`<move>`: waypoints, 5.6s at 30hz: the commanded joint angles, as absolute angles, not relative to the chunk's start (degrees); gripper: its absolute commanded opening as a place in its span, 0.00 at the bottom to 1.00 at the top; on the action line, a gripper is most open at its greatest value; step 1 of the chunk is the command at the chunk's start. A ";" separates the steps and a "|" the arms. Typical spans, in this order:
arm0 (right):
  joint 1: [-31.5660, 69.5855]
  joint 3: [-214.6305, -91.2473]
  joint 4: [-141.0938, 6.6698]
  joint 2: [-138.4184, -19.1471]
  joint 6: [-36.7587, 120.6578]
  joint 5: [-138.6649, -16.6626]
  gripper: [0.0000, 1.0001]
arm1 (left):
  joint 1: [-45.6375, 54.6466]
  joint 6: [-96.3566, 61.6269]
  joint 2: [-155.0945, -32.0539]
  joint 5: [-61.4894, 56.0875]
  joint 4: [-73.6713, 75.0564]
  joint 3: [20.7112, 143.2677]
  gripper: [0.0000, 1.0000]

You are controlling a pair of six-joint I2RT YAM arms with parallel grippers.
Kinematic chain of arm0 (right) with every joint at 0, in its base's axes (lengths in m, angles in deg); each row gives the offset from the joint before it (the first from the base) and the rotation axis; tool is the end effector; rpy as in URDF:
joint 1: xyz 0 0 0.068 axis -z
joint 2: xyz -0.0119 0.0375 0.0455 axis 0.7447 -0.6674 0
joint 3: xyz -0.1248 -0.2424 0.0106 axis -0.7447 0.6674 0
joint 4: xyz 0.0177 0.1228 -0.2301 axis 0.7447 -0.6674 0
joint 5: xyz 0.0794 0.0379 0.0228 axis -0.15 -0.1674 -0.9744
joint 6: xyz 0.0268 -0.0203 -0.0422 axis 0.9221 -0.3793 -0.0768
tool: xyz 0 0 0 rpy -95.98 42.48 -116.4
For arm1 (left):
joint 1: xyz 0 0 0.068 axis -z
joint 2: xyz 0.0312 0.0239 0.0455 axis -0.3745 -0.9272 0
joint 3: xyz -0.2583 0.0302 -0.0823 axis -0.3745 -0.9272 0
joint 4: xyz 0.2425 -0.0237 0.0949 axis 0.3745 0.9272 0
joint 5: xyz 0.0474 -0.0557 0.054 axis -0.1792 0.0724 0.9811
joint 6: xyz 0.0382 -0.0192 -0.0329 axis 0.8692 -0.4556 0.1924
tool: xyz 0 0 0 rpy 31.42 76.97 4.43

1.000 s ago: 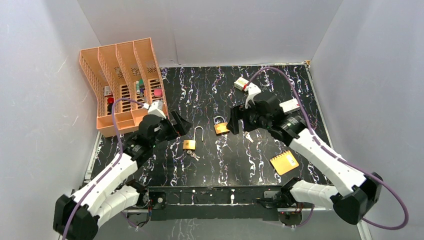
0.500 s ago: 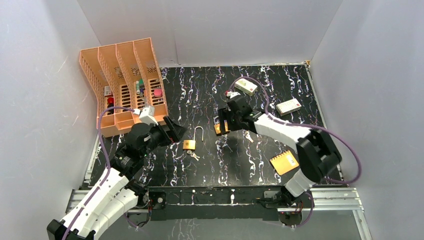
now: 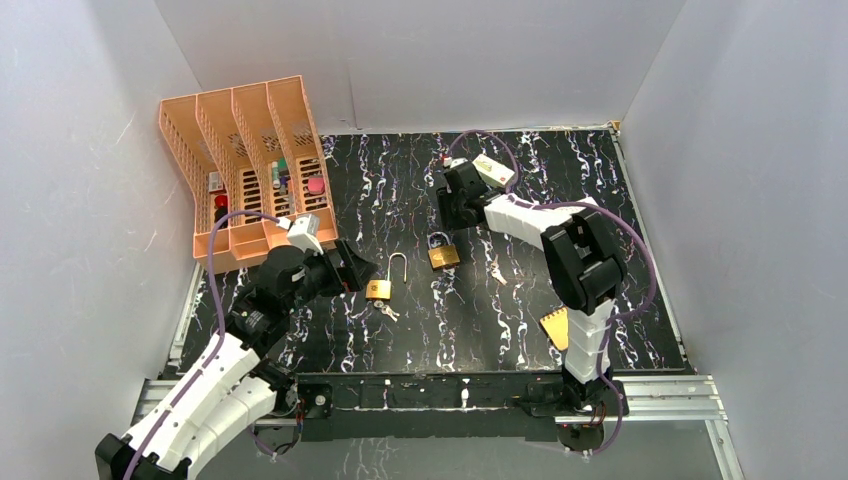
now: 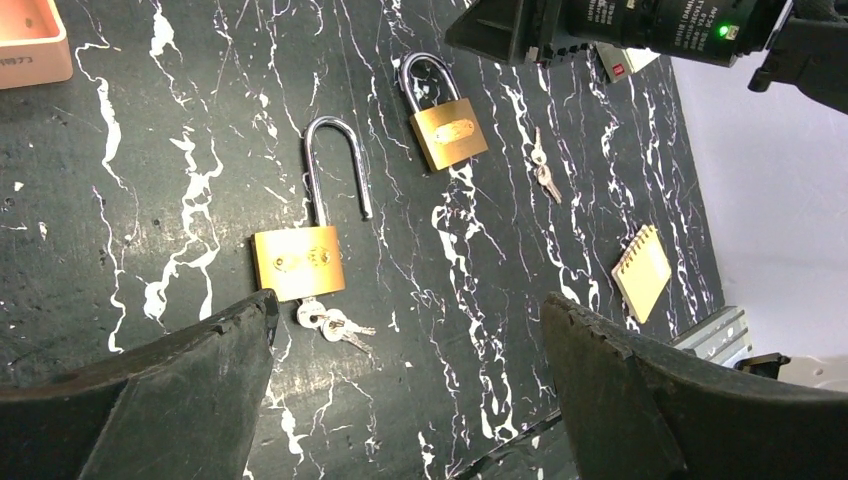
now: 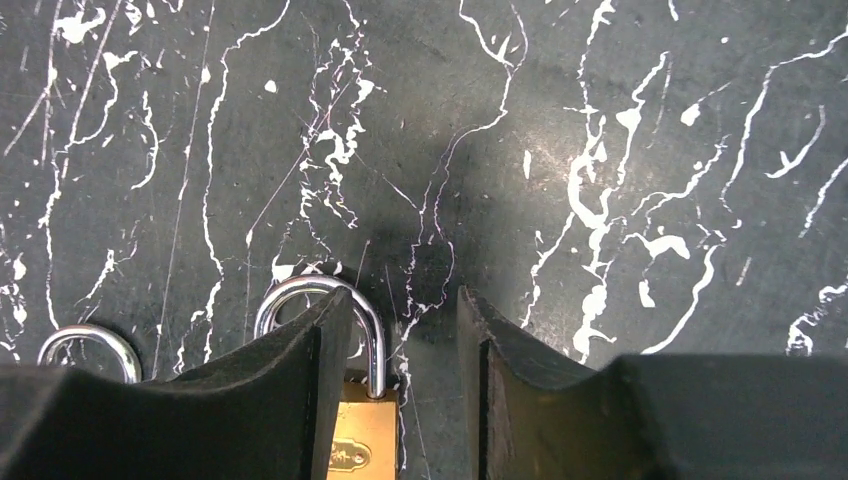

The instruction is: Unlock with the key

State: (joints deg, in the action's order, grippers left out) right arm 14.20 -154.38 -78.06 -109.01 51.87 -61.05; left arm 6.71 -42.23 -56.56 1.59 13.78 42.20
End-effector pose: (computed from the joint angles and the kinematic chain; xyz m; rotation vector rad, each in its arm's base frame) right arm 0.3587 0.2346 0.1931 -0.2792 2.3525 0.2449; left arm 0.1460 -0.0827 0.2793 -0.0819 1.9537 -0.8359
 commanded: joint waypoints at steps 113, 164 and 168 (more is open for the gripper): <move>3.49 -121.28 -81.69 -52.38 54.08 -61.61 0.59 | 34.61 1.55 -113.08 8.57 -74.31 27.50 0.30; 13.36 -131.58 -81.04 -90.76 53.41 -49.56 0.32 | 35.93 -22.22 -53.79 24.99 -6.51 32.99 0.98; 13.36 -131.35 -81.41 -91.03 53.55 -49.47 0.29 | 35.93 -22.41 -53.45 24.98 -6.77 32.69 0.98</move>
State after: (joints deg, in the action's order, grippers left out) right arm 13.46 -129.34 -82.08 -90.87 54.01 -50.47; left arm 35.63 -22.52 -54.37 24.81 -6.11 30.99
